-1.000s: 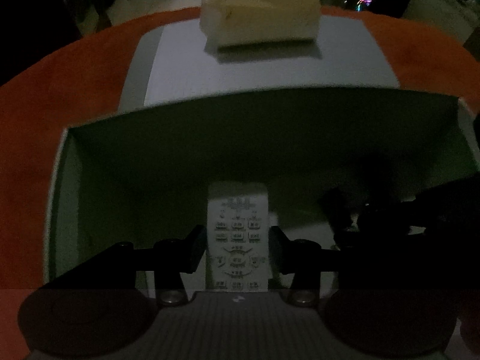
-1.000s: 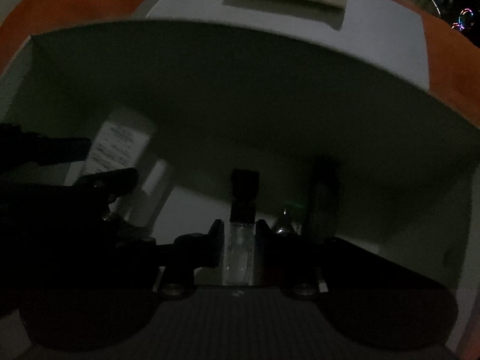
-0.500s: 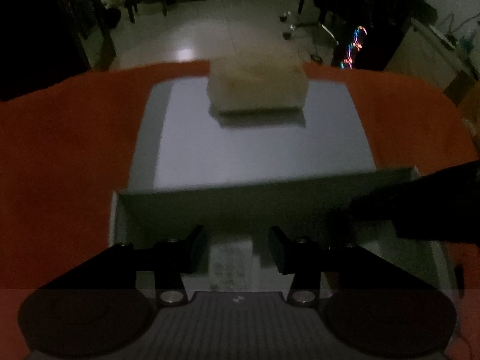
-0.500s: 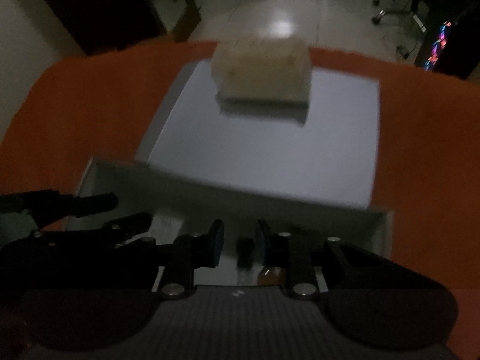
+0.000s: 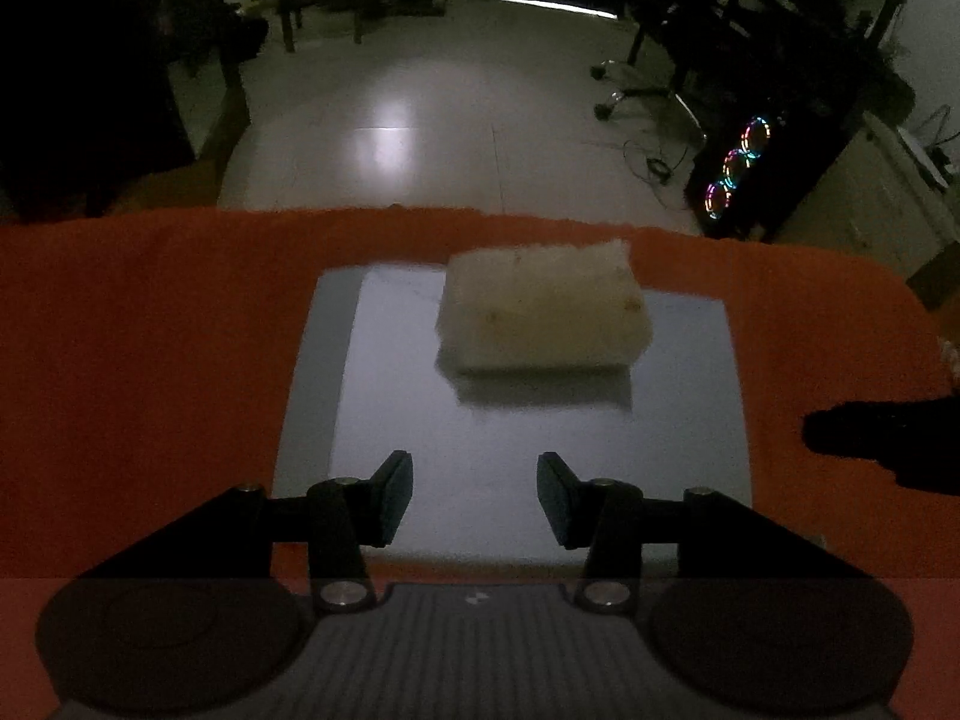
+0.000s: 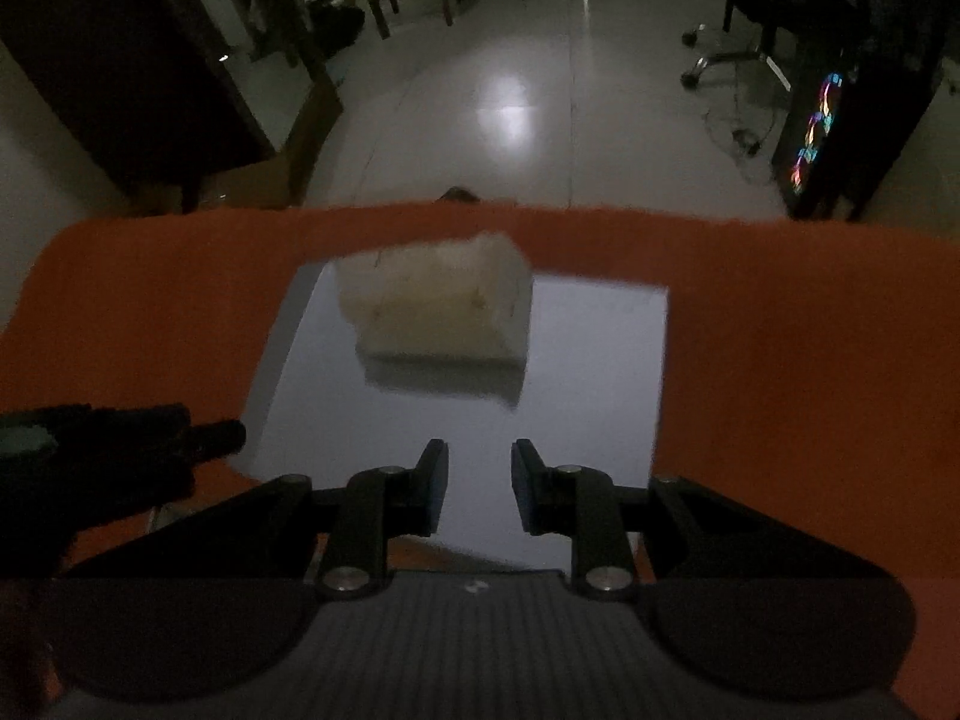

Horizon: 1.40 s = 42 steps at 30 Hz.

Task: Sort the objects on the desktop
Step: 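Open both grippers and raise them out of the box, then move both open grippers toward the paper bundle on the sheet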

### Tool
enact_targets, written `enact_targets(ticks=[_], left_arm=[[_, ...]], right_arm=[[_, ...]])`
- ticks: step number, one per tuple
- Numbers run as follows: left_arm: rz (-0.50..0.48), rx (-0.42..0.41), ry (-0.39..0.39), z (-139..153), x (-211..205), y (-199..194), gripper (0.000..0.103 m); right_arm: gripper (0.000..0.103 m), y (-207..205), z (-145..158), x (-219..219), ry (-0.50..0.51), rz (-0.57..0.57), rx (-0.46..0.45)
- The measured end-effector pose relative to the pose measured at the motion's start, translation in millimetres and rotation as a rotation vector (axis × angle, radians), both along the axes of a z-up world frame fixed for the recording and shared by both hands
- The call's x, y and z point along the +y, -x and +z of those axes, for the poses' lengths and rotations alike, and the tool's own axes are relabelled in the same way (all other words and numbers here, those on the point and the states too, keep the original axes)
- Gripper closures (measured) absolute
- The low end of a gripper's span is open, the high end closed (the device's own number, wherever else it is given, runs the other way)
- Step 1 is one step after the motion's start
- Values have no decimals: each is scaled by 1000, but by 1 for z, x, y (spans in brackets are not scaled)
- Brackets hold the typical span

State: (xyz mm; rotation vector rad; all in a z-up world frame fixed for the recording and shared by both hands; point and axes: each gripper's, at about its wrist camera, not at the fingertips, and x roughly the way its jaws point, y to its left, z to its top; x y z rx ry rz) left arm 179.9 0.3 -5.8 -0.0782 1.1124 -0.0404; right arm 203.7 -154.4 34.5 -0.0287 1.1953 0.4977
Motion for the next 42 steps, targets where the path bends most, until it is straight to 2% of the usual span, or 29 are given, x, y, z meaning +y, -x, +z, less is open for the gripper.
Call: enact_targets(ticks=[2, 4, 6, 7, 11, 15, 19, 21, 24, 26, 28, 29, 33, 35, 38, 39, 40, 42], left_arm=[[59, 4, 37, -2, 7, -21, 61], [107, 13, 123, -8, 15, -40, 61], [96, 16, 200, -15, 18, -53, 61], [87, 8, 211, -19, 19, -58, 61], [127, -30, 183, -45, 31, -73, 61], [112, -28, 156, -71, 35, -87, 61], [95, -38, 162, -81, 35, -97, 61], [75, -40, 136, -84, 30, -101, 59], [84, -37, 156, -85, 31, -103, 59], [85, -30, 178, -86, 30, -106, 53], [86, -41, 163, -86, 27, -107, 35], [85, -55, 148, -87, 25, -107, 31], [107, -53, 120, -100, 21, -113, 30], [118, -50, 142, -105, 22, -115, 30], [114, -33, 147, -111, 20, -116, 30], [106, -33, 142, -112, 18, -116, 33], [98, -32, 138, -113, 16, -115, 48], [77, -23, 148, -114, 13, -113, 70]], right_arm=[[77, -18, 6, 7, -4, 2, 4], [77, -40, 7, 11, -83, -47, 26], [76, -54, -4, 12, -121, -76, 47], [76, -61, -10, 13, -140, -91, 58], [76, -79, -38, 12, -184, -134, 73], [75, -84, -62, 18, -132, -139, 7], [75, -88, -76, 29, -91, -120, -25], [75, -90, -81, 38, -66, -107, -40], [71, -98, -90, 44, -108, -135, -11], [62, -103, -96, 48, -120, -151, -5], [60, -106, -101, 52, -116, -159, 10], [59, -107, -104, 53, -124, -158, 19], [59, -111, -116, 56, -111, -176, 24], [60, -112, -122, 56, -97, -193, 20], [70, -112, -128, 54, -109, -184, 46], [76, -111, -129, 54, -107, -189, 47], [85, -111, -130, 54, -101, -188, 50], [90, -110, -131, 54, -91, -185, 57]])
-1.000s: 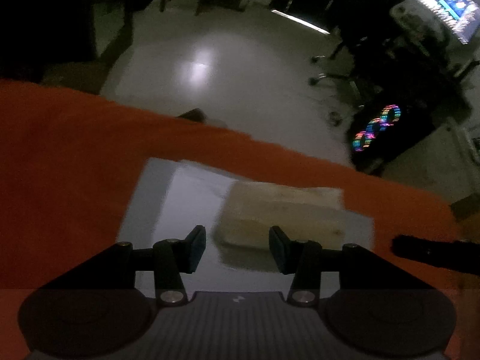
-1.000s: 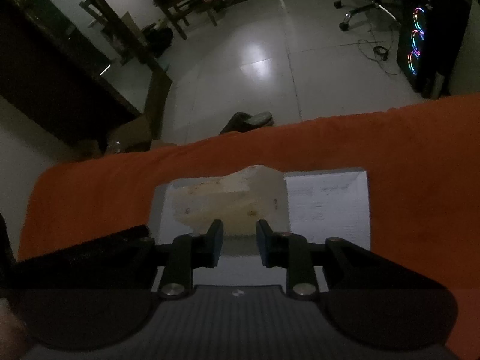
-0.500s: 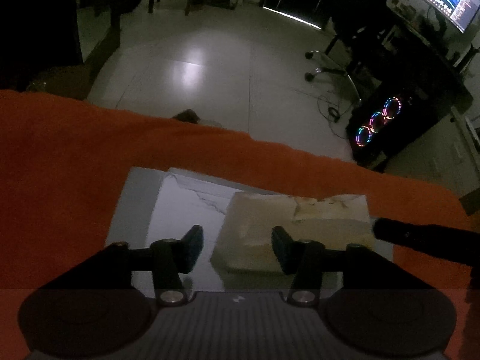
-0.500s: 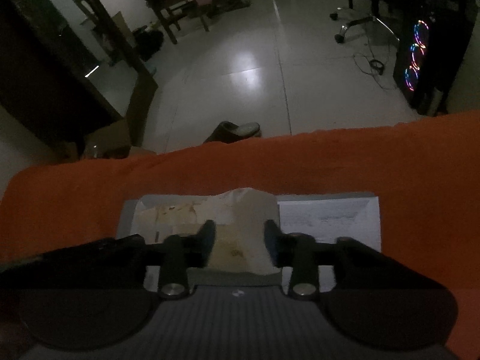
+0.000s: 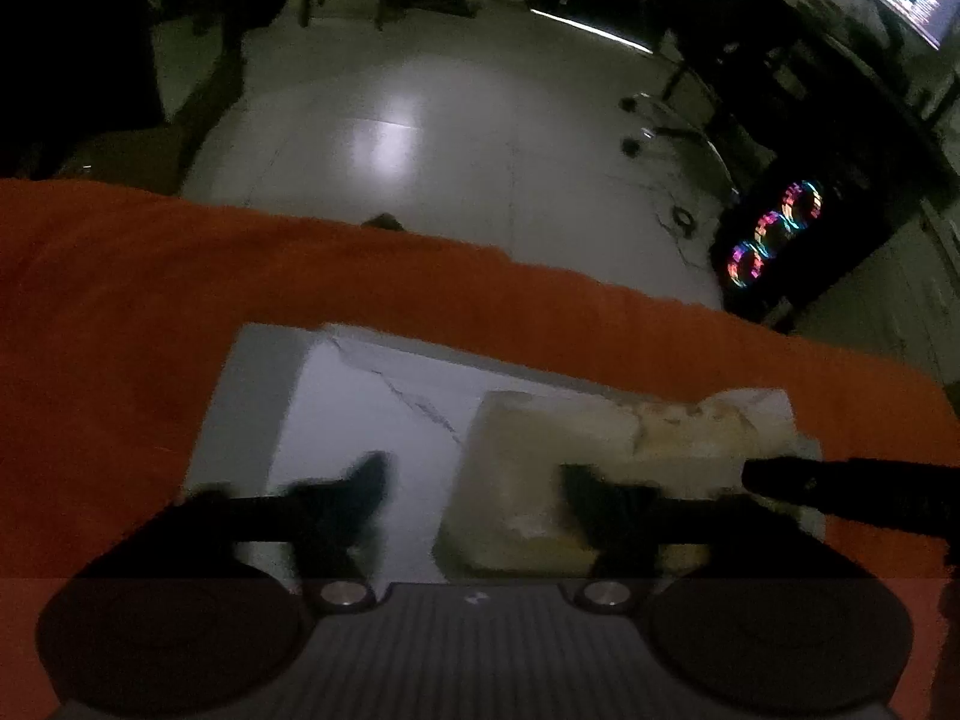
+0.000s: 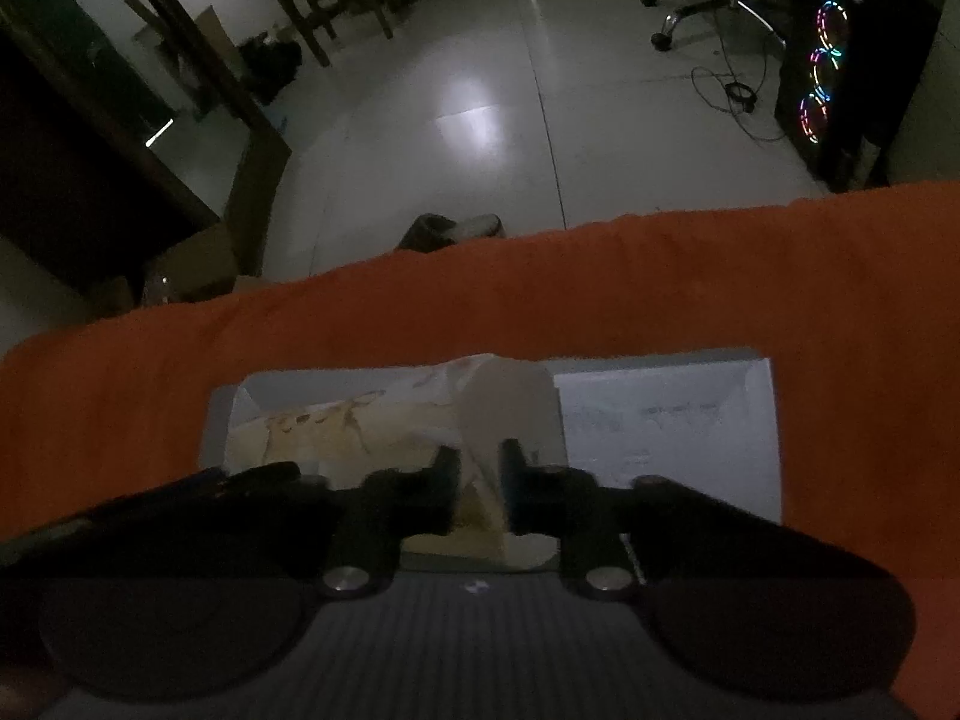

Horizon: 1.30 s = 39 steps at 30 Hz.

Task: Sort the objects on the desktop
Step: 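Move both open grippers toward the paper bundle on the sheet, then close both grippers on the crumpled paper bundle and lift it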

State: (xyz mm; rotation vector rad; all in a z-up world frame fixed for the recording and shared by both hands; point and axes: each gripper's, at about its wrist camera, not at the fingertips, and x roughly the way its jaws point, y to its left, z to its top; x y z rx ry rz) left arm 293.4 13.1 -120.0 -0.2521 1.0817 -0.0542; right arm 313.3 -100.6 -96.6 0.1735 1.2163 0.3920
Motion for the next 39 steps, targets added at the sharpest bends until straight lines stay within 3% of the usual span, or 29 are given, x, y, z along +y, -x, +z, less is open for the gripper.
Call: enact_targets(ticks=[4, 7, 14, 25, 31, 39], left_arm=[[-22, 13, -16, -1, -6, 2, 88], [-34, 17, -27, -1, -8, 5, 91], [-31, 32, -39, 13, -8, 9, 91], [-38, -10, -46, 49, -12, 34, 92], [-60, -46, -61, 81, -16, 68, 91], [-90, -35, -57, 113, -14, 122, 91]], right_arm=[[93, 4, 1, 4, 31, 18, -14], [93, 6, 3, 5, 42, 17, -17], [93, 11, 14, 3, 34, 17, -3], [94, 34, 47, -13, 2, 4, -12], [94, 61, 79, -21, 6, 13, -47], [94, 117, 115, -25, 32, 94, -58]])
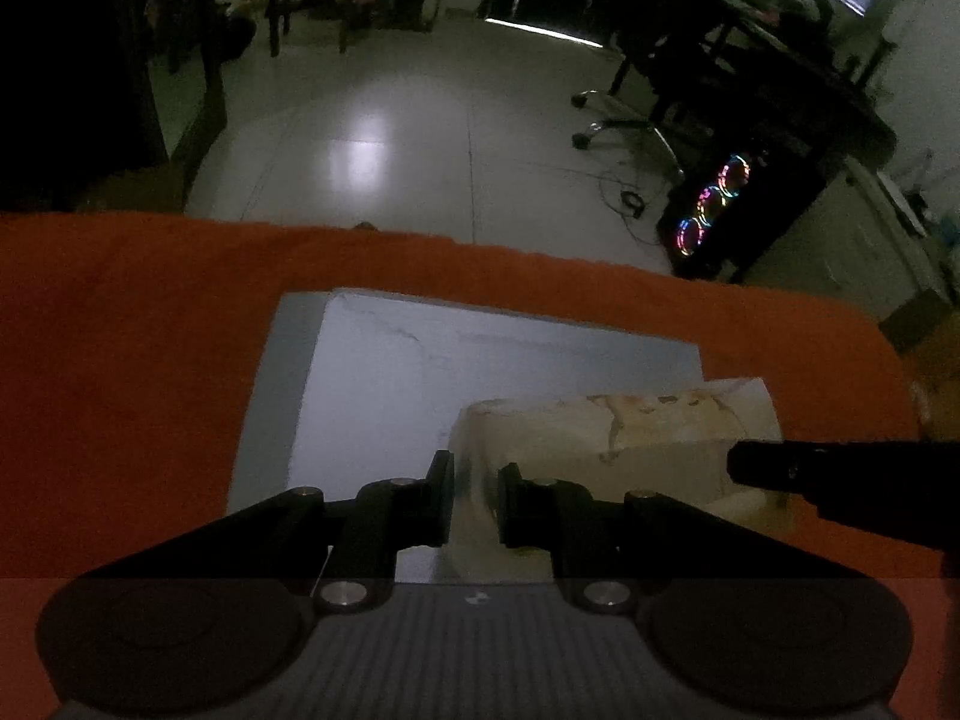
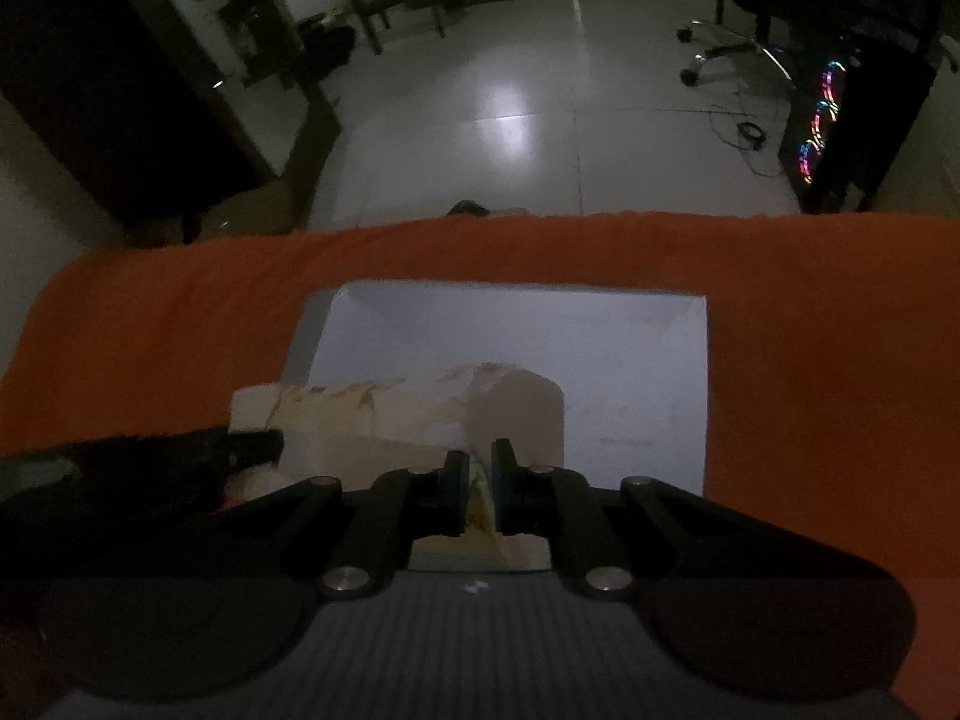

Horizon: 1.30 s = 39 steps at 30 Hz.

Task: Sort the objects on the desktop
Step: 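Close both grippers on the crumpled paper bundle and lift it, then lower the paper bundle into the white box beside the remote with both grippers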

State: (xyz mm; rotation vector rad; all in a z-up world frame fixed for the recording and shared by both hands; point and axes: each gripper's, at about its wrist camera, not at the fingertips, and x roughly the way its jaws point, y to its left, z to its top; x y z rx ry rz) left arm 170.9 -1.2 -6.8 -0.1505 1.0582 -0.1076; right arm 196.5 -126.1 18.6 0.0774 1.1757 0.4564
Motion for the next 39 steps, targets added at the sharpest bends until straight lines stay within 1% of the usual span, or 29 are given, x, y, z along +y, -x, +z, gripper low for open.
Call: enact_targets(ticks=[2, 6, 8, 11, 13, 16, 20, 22, 26, 30, 39], left_arm=[[-28, -9, -23, 7, -3, 14, 91], [-77, -7, -52, 12, -9, 45, 91], [-95, 1, -49, 12, -10, 63, 92], [-118, 26, -40, 6, -10, 89, 92], [-139, 45, -40, 0, -10, 105, 92], [-170, 88, -46, -15, -15, 124, 92], [-189, 139, -84, -41, -28, 143, 92], [-200, 164, -102, -55, -34, 152, 92], [-221, 201, -114, -74, -46, 166, 91], [-227, 206, -130, -85, -48, 173, 91], [-225, 207, -156, -93, -51, 180, 91]], right_arm=[[94, 16, 7, -1, -3, 21, -2], [94, 50, 12, -7, 11, 77, 3], [94, 65, 12, -10, 16, 78, 6], [94, 86, 5, -19, 11, 101, 38], [94, 98, -4, -24, 11, 102, 61], [95, 117, -24, -29, 24, 120, 110], [95, 142, -55, -31, 41, 137, 187], [95, 152, -72, -30, 45, 148, 240], [95, 162, -91, -29, 80, 156, 254], [95, 166, -104, -32, 84, 153, 263], [95, 169, -109, -31, 91, 168, 258]])
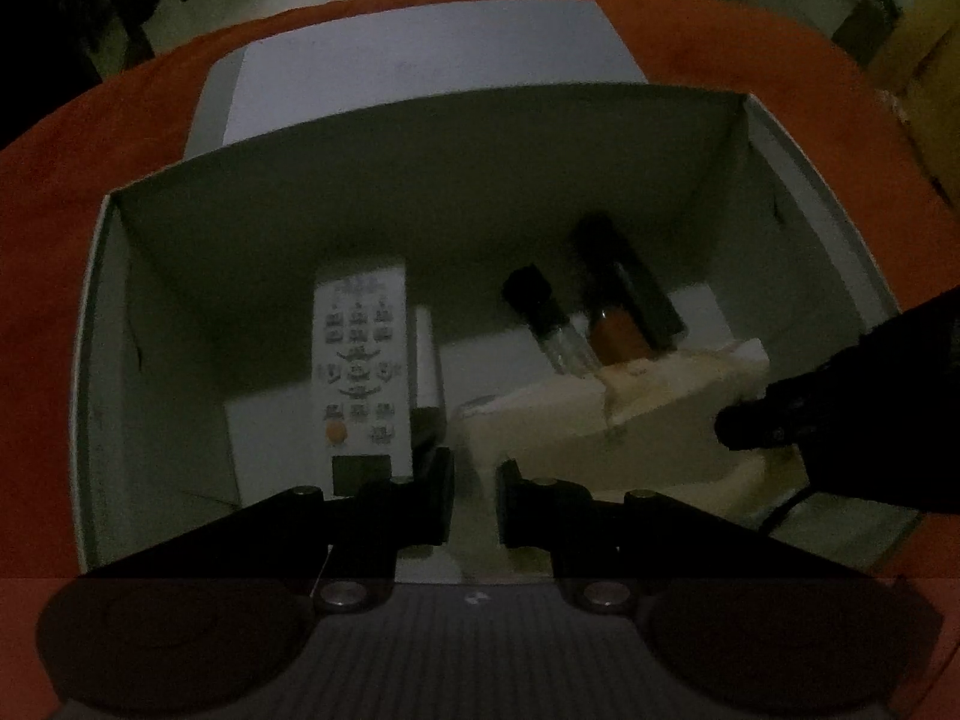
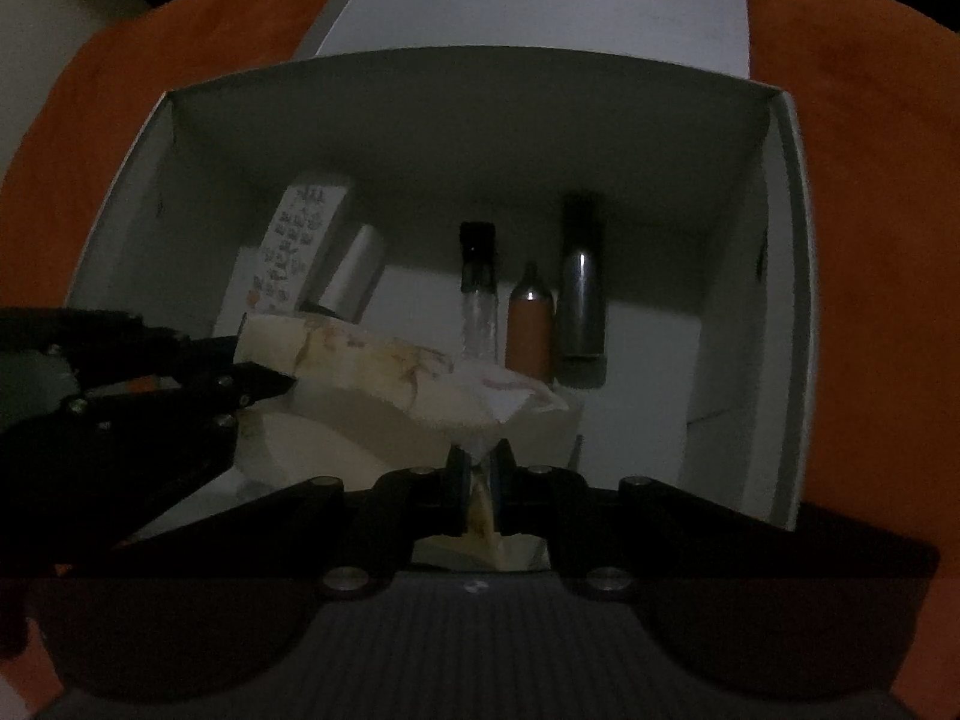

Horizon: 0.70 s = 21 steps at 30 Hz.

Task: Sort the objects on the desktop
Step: 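Lower the paper bundle into the white box beside the remote with both grippers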

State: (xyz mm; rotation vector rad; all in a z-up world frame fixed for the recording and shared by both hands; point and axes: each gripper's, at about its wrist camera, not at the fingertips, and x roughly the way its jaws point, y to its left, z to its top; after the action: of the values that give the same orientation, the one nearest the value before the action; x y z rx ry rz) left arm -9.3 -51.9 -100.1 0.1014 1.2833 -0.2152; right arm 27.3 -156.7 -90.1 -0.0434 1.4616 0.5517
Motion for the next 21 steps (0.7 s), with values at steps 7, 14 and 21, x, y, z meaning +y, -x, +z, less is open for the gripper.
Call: enact_targets(ticks=[7, 14, 21], left_arm=[[23, -21, -9, 7, 8, -1, 91], [26, -30, -27, 6, 15, -3, 91], [3, -19, -41, 0, 11, 0, 91]], right_arm=[[95, 2, 11, 13, -14, 20, -54], [95, -8, 5, 16, -14, 11, -59], [95, -6, 0, 20, -4, 18, -43]])
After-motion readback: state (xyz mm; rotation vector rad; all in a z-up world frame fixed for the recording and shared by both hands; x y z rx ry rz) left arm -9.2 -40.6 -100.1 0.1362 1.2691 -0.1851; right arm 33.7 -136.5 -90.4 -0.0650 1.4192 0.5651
